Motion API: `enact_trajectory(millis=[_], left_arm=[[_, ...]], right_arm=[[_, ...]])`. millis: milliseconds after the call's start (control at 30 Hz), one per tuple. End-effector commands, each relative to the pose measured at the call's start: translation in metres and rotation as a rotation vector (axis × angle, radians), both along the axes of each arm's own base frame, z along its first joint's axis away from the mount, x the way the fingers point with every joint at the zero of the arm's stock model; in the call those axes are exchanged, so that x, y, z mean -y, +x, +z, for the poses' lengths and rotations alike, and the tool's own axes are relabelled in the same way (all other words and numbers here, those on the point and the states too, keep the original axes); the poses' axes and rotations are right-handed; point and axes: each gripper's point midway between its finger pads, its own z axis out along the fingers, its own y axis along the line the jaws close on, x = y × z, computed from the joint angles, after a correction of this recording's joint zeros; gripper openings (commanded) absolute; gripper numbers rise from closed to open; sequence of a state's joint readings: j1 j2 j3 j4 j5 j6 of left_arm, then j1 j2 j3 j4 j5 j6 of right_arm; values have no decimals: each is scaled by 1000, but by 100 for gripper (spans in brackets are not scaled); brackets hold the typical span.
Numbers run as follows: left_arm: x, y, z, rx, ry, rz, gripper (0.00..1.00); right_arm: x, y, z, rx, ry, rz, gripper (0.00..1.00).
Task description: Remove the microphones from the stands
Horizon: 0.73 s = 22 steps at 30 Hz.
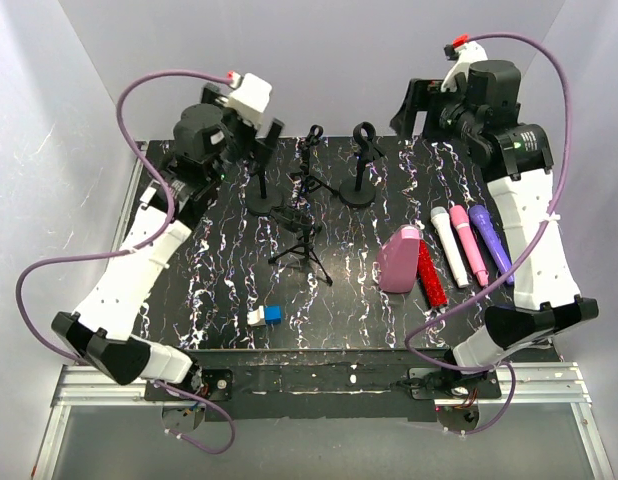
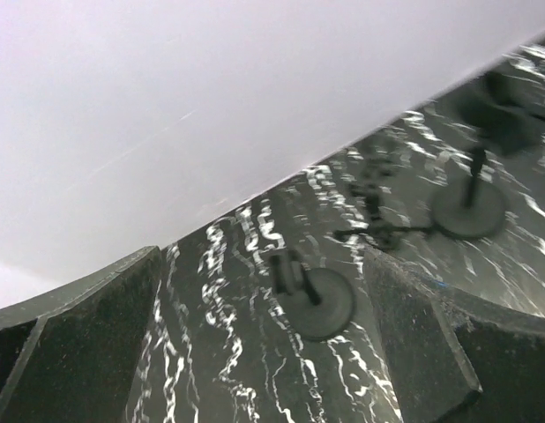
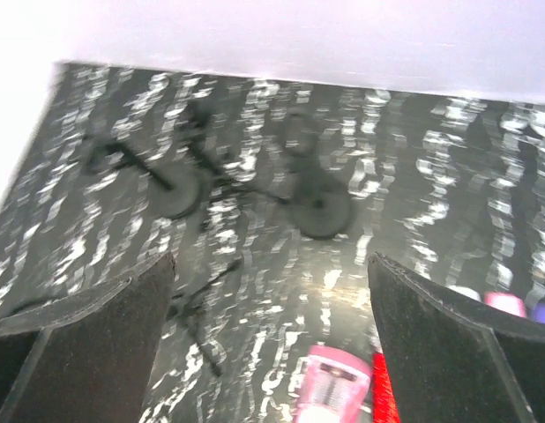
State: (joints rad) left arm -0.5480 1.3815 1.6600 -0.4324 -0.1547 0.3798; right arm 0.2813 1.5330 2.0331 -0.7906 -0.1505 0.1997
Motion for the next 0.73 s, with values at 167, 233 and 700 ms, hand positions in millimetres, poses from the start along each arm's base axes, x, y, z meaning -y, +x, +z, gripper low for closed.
enact_trajectory(millis=[167, 233, 700], left_arm=[[-97, 49, -24, -127, -235, 402, 98], [-111, 55, -35, -168, -262, 446, 98], [-149, 70, -70, -253, -313, 523, 98]], right_arm=[[82, 4, -10, -35, -216, -400, 98], [83, 4, 0, 11, -210, -399, 98], [87, 16, 35, 155, -161, -444, 98]])
